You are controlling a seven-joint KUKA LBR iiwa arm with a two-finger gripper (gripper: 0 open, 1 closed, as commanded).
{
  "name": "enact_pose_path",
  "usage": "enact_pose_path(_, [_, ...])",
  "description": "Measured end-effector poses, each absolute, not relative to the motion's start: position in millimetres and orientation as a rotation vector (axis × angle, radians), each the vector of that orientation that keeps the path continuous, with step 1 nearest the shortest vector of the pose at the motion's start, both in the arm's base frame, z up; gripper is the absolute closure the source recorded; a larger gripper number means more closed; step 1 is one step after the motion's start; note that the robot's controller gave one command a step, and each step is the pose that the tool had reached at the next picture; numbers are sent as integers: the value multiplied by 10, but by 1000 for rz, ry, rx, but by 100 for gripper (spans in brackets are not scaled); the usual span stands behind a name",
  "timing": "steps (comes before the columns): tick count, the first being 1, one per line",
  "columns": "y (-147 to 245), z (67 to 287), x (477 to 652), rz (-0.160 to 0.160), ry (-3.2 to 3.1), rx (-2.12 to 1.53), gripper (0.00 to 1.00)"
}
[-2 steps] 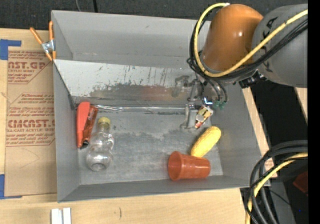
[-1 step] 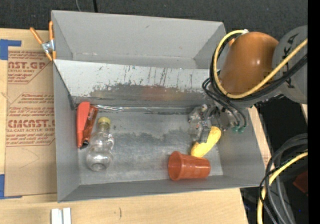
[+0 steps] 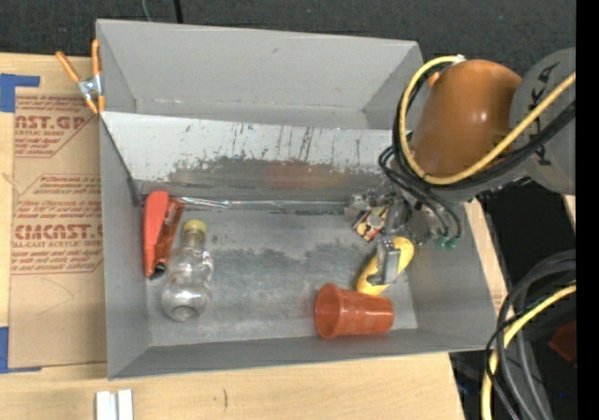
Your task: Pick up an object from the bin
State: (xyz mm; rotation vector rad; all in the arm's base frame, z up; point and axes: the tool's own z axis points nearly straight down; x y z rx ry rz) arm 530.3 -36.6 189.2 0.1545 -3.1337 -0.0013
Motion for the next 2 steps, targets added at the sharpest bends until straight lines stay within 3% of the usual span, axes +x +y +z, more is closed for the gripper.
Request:
enact_pose_path(1, [-365, 1892, 5303, -1, -3134, 154, 0])
enact_pose_path(2, [-663, 1536, 5126, -1, -3144, 170, 0])
